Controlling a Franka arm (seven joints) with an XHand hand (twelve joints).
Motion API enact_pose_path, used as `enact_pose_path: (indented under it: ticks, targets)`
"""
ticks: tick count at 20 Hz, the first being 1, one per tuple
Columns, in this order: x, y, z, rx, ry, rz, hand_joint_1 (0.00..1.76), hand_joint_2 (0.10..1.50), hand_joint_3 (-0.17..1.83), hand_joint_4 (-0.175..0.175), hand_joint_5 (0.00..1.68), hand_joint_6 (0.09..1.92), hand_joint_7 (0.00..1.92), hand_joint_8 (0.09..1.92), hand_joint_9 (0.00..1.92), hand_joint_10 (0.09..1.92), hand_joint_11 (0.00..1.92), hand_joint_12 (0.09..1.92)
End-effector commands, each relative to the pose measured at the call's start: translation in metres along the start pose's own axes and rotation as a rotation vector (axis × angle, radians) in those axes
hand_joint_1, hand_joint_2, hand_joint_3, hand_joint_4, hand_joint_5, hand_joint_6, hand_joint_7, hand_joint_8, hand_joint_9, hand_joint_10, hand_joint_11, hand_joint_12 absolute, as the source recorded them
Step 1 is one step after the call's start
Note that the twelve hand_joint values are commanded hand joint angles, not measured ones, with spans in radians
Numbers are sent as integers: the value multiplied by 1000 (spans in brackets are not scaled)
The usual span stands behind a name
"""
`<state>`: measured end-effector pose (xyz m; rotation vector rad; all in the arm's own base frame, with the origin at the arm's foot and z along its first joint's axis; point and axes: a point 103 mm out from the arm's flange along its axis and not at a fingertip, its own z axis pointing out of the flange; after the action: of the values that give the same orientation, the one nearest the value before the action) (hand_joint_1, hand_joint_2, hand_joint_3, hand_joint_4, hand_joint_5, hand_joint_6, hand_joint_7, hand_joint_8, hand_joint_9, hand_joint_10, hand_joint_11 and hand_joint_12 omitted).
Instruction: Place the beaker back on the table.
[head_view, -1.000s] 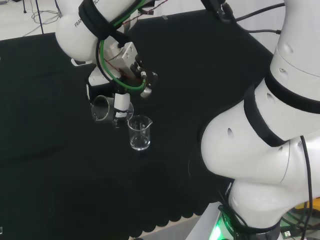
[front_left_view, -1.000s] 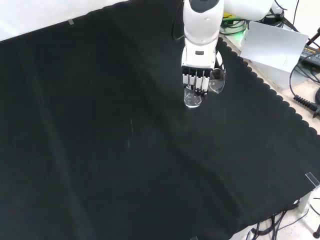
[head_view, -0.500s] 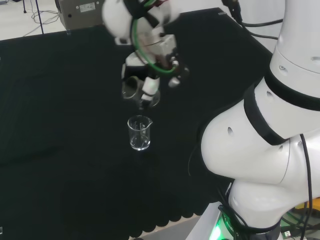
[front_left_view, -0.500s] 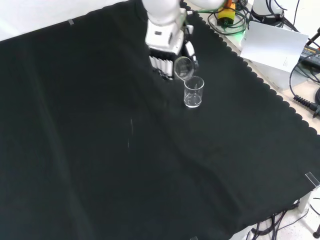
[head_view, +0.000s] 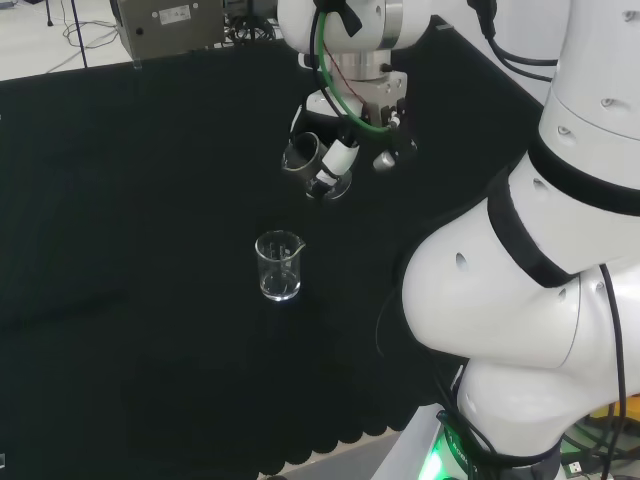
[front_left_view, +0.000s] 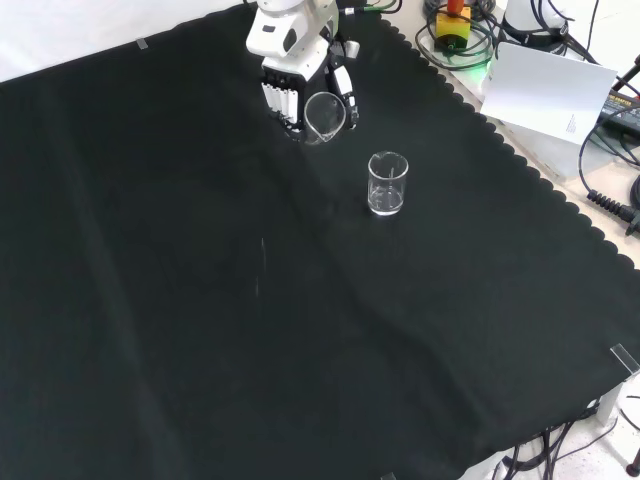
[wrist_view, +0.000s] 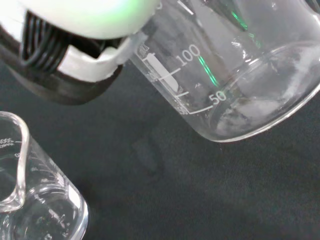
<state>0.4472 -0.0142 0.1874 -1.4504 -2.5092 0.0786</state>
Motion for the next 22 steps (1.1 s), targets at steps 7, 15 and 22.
enact_pose_path:
  ticks: [7,15,22]
  targets:
    - [-16,19,24,-135,155,8,1304,646,708,-175,1215,771,1268,745,1731,87,1350,694]
    - [-16,37,36,-176,201,-3,1304,652,702,-175,1210,777,1262,751,1727,87,1344,696]
    - [-23,54,47,-206,238,11,1303,656,695,-175,1207,780,1259,753,1722,87,1343,699]
